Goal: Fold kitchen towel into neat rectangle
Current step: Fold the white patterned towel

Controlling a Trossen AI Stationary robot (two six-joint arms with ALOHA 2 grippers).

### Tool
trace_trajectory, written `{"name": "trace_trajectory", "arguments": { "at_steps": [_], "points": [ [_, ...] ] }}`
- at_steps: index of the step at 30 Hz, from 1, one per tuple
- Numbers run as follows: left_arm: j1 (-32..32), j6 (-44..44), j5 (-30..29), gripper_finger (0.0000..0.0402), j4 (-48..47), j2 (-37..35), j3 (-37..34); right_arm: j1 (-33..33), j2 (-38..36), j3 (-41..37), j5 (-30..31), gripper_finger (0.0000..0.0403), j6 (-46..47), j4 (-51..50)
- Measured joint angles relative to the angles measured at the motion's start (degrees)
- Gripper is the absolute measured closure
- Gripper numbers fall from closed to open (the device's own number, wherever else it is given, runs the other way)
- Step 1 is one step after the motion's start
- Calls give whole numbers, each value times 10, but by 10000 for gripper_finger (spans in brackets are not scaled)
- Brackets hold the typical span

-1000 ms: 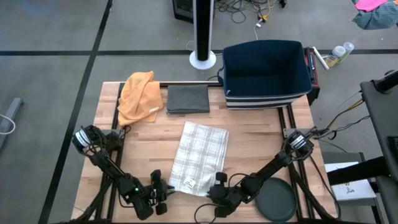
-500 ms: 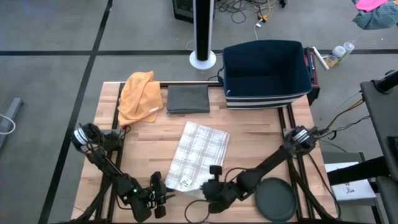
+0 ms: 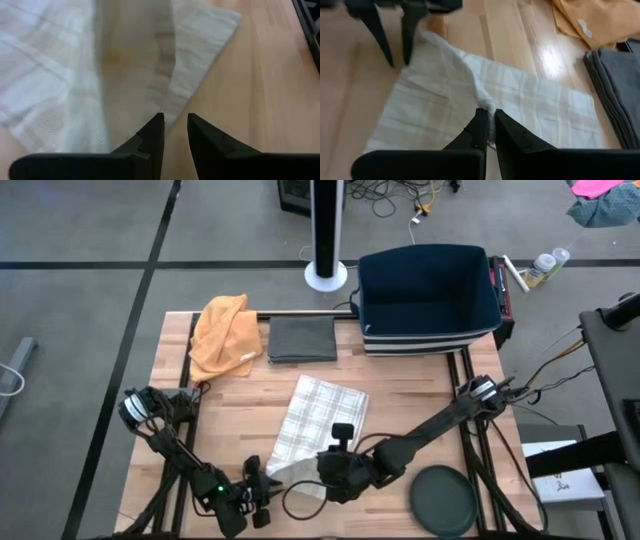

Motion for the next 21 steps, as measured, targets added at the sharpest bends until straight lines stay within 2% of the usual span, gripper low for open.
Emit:
{"name": "trace_trajectory", "arguments": {
  "at_steps": [3,9,14,21],
  "points": [
    [1,1,-24,324,1,-3,0,0,-3,0,-3,390,-4,0],
    [3,1,-22,324,2,-3,0,-3,-3,0,-5,389,-22,1],
    [3,-32,49,324,-51,-32,0,-4,-4,0,1,389,-27,0],
    [-2,-124,76,326,-142,-74,0,-5,-20,0,2,389,-38,0]
  ]
}}
